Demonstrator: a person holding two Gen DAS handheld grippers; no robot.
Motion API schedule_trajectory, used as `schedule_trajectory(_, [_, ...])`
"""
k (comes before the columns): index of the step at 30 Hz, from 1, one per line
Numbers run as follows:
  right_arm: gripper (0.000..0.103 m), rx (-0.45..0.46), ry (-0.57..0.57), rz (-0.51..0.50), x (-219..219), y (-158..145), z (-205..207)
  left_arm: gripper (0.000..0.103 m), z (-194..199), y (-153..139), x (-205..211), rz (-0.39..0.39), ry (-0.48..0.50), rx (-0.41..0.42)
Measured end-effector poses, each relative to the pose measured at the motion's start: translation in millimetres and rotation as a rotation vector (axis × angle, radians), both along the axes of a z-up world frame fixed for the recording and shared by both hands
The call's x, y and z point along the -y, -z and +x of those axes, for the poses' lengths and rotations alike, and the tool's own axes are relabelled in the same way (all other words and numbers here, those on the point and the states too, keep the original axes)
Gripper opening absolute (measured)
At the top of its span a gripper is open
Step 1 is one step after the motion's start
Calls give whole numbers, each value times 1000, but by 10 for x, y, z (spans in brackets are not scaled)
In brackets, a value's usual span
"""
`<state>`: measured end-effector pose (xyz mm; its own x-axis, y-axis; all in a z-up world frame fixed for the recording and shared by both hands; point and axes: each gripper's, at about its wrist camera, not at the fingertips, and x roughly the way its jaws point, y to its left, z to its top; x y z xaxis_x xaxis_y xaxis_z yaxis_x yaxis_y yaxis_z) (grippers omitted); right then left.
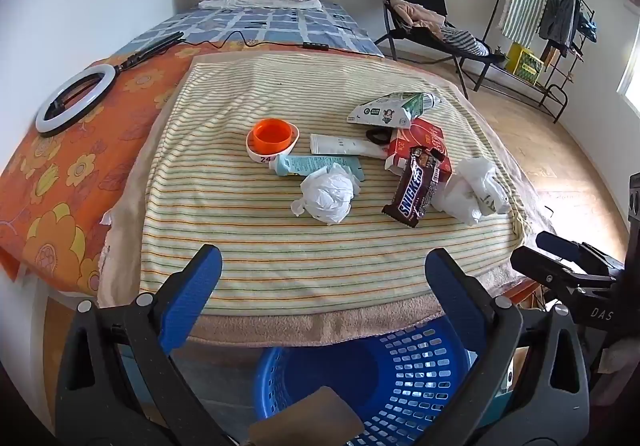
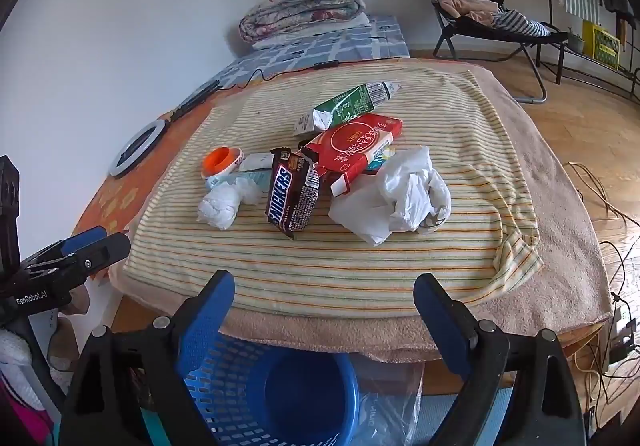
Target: Collect trash
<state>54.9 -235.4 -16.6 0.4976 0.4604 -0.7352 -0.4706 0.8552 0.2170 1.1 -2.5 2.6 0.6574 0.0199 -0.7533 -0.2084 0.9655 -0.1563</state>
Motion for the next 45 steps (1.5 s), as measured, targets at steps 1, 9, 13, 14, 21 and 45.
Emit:
schedule_trajectory(1, [93, 0, 1, -2, 2, 2, 3, 103, 3, 4, -28, -8, 1, 3])
schedule_trajectory(9, [93, 14, 6, -4, -6, -30, -5, 103, -21, -14, 35, 13, 3, 14])
schedule_trajectory(13, [93, 16, 0, -6, 11, -46, 4, 103, -17, 0, 43, 10, 5, 13])
schedule_trajectory(14, [93, 17, -1, -7, 13, -48, 9, 103, -17, 1, 42, 9, 6, 13])
schedule_trajectory(21, [93, 22, 5, -13, -25, -2, -11, 103, -16, 2, 39, 6, 4, 13])
schedule_trajectory(45, [93, 9, -3, -6, -40, 19, -8, 103, -28, 0, 48, 0, 3, 13])
